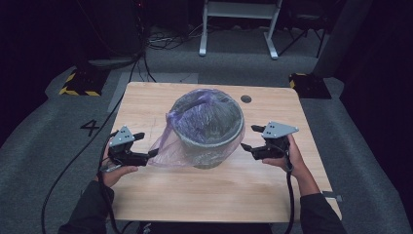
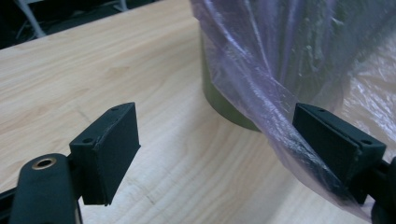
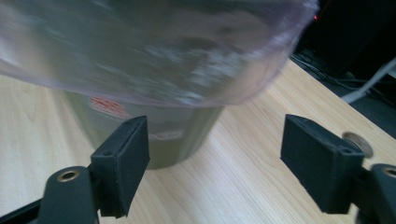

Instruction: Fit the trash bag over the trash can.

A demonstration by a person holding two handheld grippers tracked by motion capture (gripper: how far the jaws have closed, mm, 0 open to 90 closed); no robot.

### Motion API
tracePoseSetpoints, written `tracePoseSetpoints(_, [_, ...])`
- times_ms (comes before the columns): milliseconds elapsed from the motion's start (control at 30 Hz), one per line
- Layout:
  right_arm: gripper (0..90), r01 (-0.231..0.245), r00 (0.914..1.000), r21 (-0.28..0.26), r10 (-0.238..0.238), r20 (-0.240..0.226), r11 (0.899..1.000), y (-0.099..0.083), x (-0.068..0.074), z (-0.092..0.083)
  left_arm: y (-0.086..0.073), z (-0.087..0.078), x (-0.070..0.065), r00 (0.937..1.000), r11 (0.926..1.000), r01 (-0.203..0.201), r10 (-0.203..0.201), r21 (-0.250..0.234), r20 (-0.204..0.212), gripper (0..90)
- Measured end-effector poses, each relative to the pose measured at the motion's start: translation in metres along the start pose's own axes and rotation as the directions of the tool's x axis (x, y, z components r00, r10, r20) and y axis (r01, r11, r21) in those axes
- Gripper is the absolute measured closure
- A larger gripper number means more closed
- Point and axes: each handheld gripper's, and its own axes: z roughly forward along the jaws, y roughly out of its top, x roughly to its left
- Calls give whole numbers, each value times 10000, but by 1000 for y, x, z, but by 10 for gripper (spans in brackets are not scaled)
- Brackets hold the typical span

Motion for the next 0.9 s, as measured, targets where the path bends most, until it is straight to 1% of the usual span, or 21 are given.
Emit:
tracePoseSetpoints(33, [228,5,9999,-108,-6,-141,9999,2,2,0,1,1,-2,9999,10000,2,-1,-50,148,156])
tracePoseSetpoints(100, [228,111,9997,-332,-117,-192,9994,5,7,0,4,5,-6,9992,9999,-23,27,-104,391,161])
tracePoseSetpoints(133, [229,106,9996,-456,-118,-256,9989,6,9,0,6,7,-9,9981,9999,21,-11,-145,623,165])
tracePoseSetpoints(167, [232,68,9990,-563,-93,-437,9984,8,10,0,7,10,-12,9969,9999,-31,43,-161,789,166])
tracePoseSetpoints(200, [258,44,9976,-649,-89,-689,9979,8,12,0,9,12,-15,9958,9998,-159,167,-102,904,180])
tracePoseSetpoints(233, [279,70,9953,-712,-138,-960,9974,8,14,1,10,15,-19,9940,9997,-260,263,-48,1058,210])
tracePoseSetpoints(267, [280,3,9926,-783,-98,-1210,9969,8,16,2,11,17,-22,9925,9992,-406,407,-31,1152,246])
tracePoseSetpoints(300, [281,-84,9910,-832,-29,-1341,9965,8,17,3,12,19,-25,9928,9988,-485,481,5,1096,285])
tracePoseSetpoints(367, [285,-87,9931,-909,-20,-1170,9958,8,21,6,13,23,-30,9921,9979,-639,623,117,1084,380])
tracePoseSetpoints(400, [284,-48,9947,-922,-47,-1024,9957,7,23,7,14,24,-32,9923,9963,-830,805,223,940,426])
tracePoseSetpoints(433, [284,-81,9959,-1014,-11,-906,9948,7,25,7,14,26,-35,9922,9950,-948,917,330,843,504])
tracePoseSetpoints(467, [280,-124,9977,-1058,52,-679,9943,8,27,7,13,27,-37,9912,9938,-1049,1016,355,843,561])
tracePoseSetpoints(533, [274,-11,9999,-952,-1,-134,9955,9,31,6,12,31,-41,9888,9907,-1272,1228,490,846,659])
tracePoseSetpoints(567, [274,55,9999,-978,-64,-84,9952,9,32,6,11,32,-42,9873,9878,-1420,1367,640,816,701])
tracePoseSetpoints(633, [297,-85,9999,-1033,72,-137,9946,8,32,8,9,36,-43,9847,9838,-1607,1544,797,806,770])
tracePoseSetpoints(667, [351,-128,9999,-1009,116,-126,9948,7,31,9,8,36,-43,9844,9835,-1614,1547,812,834,802])
tracePoseSetpoints(700, [394,-160,9998,-1079,144,-153,9940,6,30,10,8,37,-43,9843,9838,-1601,1530,809,879,816])
tracePoseSetpoints(767, [515,-416,9988,-1334,380,-298,9902,4,27,10,8,38,-43,9846,9837,-1603,1536,812,837,842])
tracePoseSetpoints(833, [615,-482,9981,-1462,422,-440,9881,3,26,10,8,40,-41,9850,9845,-1553,1481,810,882,861])
tracePoseSetpoints(867, [659,-486,9981,-1468,424,-454,9880,3,25,10,8,42,-41,9855,9852,-1512,1439,806,900,866])
tracePoseSetpoints(900, [723,-471,9983,-1388,416,-418,9892,2,26,10,8,43,-39,9860,9865,-1437,1359,788,964,870])
